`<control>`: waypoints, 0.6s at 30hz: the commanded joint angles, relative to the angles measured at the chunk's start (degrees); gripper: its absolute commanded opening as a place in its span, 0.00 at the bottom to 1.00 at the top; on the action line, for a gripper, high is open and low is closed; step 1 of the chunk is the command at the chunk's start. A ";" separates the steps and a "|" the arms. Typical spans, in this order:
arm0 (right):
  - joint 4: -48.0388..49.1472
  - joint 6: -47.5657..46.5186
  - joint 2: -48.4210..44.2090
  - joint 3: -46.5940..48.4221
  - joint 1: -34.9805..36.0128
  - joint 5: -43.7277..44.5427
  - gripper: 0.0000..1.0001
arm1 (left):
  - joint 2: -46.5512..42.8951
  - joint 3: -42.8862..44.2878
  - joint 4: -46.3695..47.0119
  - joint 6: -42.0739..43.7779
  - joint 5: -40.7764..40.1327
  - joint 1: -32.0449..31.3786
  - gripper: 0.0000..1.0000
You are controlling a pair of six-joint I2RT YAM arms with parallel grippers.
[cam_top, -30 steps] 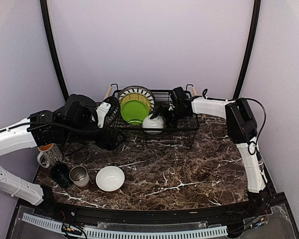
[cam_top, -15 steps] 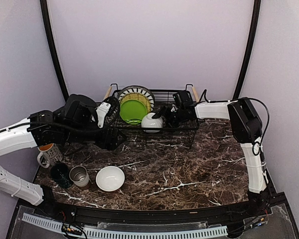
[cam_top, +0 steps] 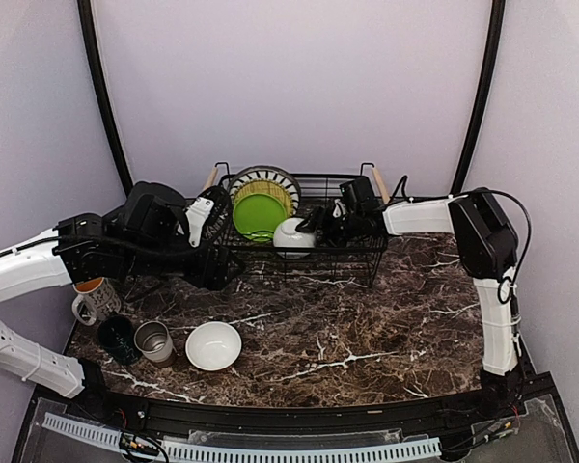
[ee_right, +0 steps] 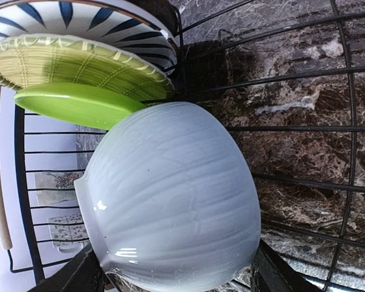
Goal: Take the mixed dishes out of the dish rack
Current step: Grab the bowl from the dish rack.
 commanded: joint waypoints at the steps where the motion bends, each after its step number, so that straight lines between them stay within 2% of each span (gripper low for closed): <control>1: 7.36 -5.22 -3.16 -3.05 -0.94 -2.40 0.70 | -0.61 -0.62 1.37 -1.00 1.49 0.99 0.76; 5: 11.08 -6.14 -4.46 -5.11 -1.53 -4.60 0.65 | -1.09 -1.07 2.40 -1.63 2.97 2.26 0.76; 13: 16.00 -4.82 -6.69 -7.43 -1.94 -7.38 0.65 | -1.73 -1.69 4.13 -2.84 5.10 4.04 0.77; 18: 14.94 -6.27 -6.96 -5.75 -1.93 -7.93 0.65 | -1.47 -1.50 6.10 -3.42 7.53 5.18 0.78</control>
